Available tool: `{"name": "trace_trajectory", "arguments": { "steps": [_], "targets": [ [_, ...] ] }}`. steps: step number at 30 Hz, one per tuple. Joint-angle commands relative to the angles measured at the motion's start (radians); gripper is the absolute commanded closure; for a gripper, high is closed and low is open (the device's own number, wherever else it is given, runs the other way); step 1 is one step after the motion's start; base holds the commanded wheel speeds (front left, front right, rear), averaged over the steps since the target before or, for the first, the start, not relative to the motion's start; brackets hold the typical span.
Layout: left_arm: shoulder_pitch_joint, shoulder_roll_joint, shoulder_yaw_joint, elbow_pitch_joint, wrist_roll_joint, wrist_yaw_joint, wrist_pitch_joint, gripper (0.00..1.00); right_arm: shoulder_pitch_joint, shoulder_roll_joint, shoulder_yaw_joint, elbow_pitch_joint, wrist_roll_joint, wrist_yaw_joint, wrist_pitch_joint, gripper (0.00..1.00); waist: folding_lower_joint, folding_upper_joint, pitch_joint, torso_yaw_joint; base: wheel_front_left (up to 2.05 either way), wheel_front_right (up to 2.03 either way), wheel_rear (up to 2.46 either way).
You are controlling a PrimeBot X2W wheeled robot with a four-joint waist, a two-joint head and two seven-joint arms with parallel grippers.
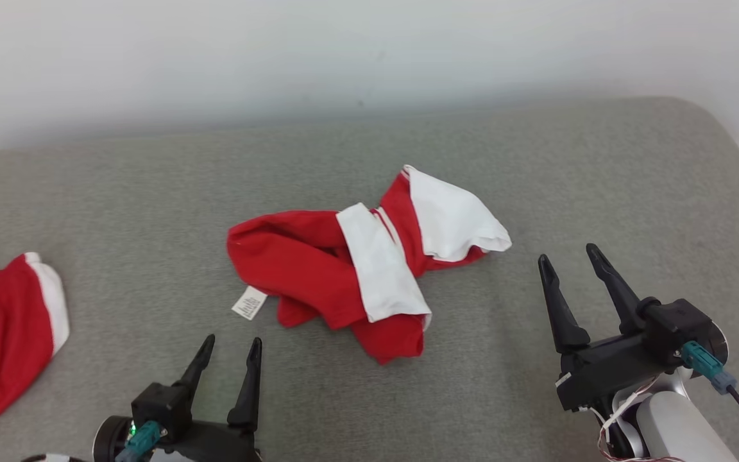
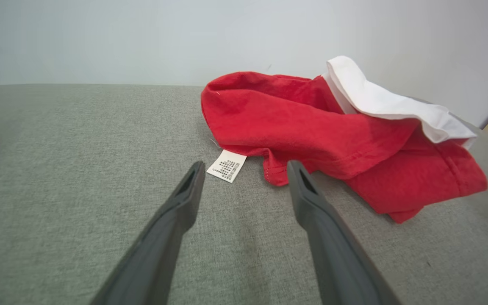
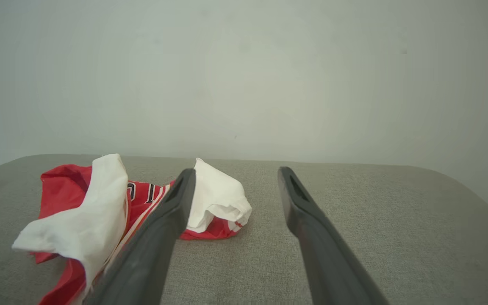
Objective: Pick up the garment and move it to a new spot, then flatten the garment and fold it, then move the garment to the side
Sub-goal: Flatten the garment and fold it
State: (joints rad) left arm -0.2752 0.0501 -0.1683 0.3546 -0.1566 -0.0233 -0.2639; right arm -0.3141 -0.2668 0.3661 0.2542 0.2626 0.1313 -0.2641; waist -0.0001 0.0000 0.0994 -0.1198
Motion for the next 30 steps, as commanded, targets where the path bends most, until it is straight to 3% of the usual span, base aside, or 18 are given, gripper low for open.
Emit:
{"name": "trace_trajectory", "arguments": {
  "steps": [1, 14, 24, 25, 27, 30],
  "targets": [
    [-0.02, 0.001, 0.005, 0.012, -0.005, 0.004, -0.001, 0.0, 0.017, 0.011, -0.011, -0.01, -0.013, -0.001, 0.0, 0.0, 0.0001, 0.0, 0.043, -0.056, 0.0, 0.0, 0.0],
    [-0.128, 0.001, 0.042, 0.168, -0.026, -0.003, -0.001, 0.0, 0.033, 0.053, -0.06, -0.027, -0.025, -0.001, 0.0, 0.0, 0.0001, 0.0, 0.105, -0.166, 0.0, 0.0, 0.0],
    [-0.18, 0.001, 0.122, 0.261, -0.006, -0.002, 0.0, 0.0, 0.02, 0.064, -0.067, -0.029, -0.024, -0.001, 0.0, 0.0, 0.0001, 0.0, 0.134, -0.208, 0.0, 0.0, 0.0],
    [-0.183, 0.001, 0.124, 0.267, -0.003, -0.009, 0.0, 0.47, 0.02, 0.064, -0.068, -0.028, -0.023, -0.001, 0.0, 0.0, 0.0001, 0.0, 0.135, -0.21, 0.0, 0.0, 0.0],
    [-0.191, 0.0, 0.123, 0.279, 0.0, -0.024, 0.001, 1.0, 0.023, 0.066, -0.072, -0.029, -0.021, -0.001, 0.0, 0.0, 0.0001, 0.0, 0.138, -0.21, 0.0, 0.0, 0.0],
    [-0.192, -0.001, 0.116, 0.284, -0.003, -0.038, 0.001, 1.0, 0.025, 0.069, -0.078, -0.028, -0.02, -0.001, 0.0, 0.0, 0.0001, 0.0, 0.14, -0.204, 0.0, 0.0, 0.0]
  ]
}}
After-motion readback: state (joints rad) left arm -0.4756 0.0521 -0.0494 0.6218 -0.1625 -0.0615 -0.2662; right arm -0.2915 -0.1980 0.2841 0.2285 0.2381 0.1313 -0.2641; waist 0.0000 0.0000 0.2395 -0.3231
